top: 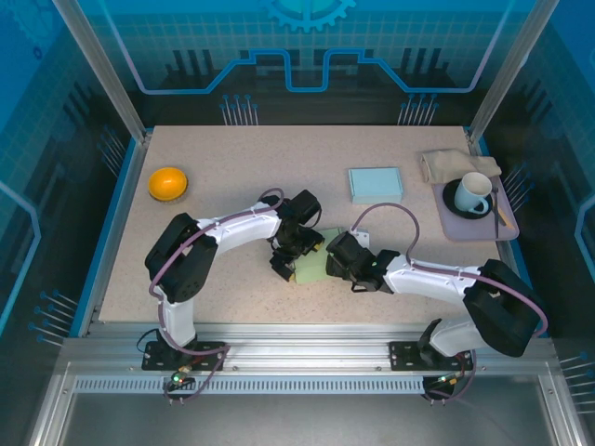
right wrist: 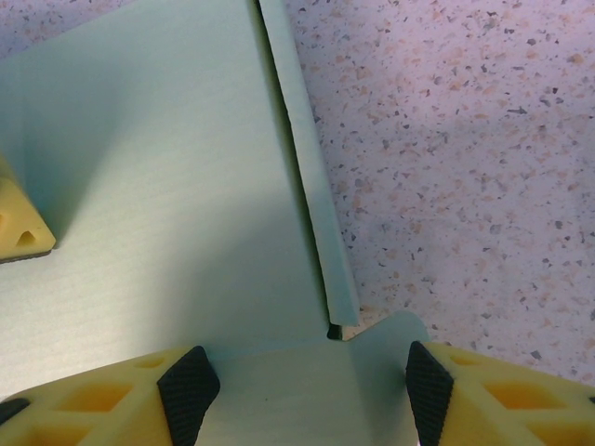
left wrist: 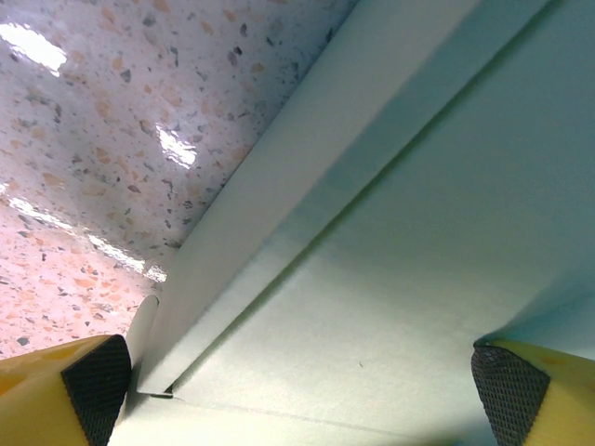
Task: Fold the paper box
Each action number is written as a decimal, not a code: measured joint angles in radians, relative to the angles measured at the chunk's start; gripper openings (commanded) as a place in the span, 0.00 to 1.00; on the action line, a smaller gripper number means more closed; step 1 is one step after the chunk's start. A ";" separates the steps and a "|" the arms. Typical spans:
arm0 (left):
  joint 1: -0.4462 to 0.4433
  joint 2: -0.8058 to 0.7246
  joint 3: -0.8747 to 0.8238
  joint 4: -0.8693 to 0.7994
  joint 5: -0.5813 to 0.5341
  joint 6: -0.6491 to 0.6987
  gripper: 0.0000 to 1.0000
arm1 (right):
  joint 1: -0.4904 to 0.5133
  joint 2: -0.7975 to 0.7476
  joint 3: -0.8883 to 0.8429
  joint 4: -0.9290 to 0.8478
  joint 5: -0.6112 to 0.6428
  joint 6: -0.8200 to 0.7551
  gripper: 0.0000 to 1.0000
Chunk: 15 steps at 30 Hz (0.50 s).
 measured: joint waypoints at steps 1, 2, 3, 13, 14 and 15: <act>0.000 0.000 0.000 0.000 0.000 -0.004 0.98 | 0.000 0.000 0.000 0.000 0.000 0.000 0.63; 0.000 0.000 0.000 0.000 0.000 -0.006 0.99 | 0.000 0.001 0.000 0.000 0.000 0.000 0.63; 0.000 0.000 0.000 0.000 0.001 -0.006 0.98 | 0.001 0.001 0.000 0.000 0.002 0.000 0.63; 0.000 0.004 0.000 0.002 0.000 -0.005 0.98 | 0.006 0.001 0.000 0.000 0.011 -0.001 0.63; 0.000 0.004 0.000 0.002 0.000 -0.004 0.98 | 0.006 -0.001 0.000 -0.002 0.011 -0.002 0.63; 0.000 0.005 0.000 0.002 0.000 -0.003 0.98 | 0.006 -0.005 0.000 -0.005 0.013 -0.005 0.64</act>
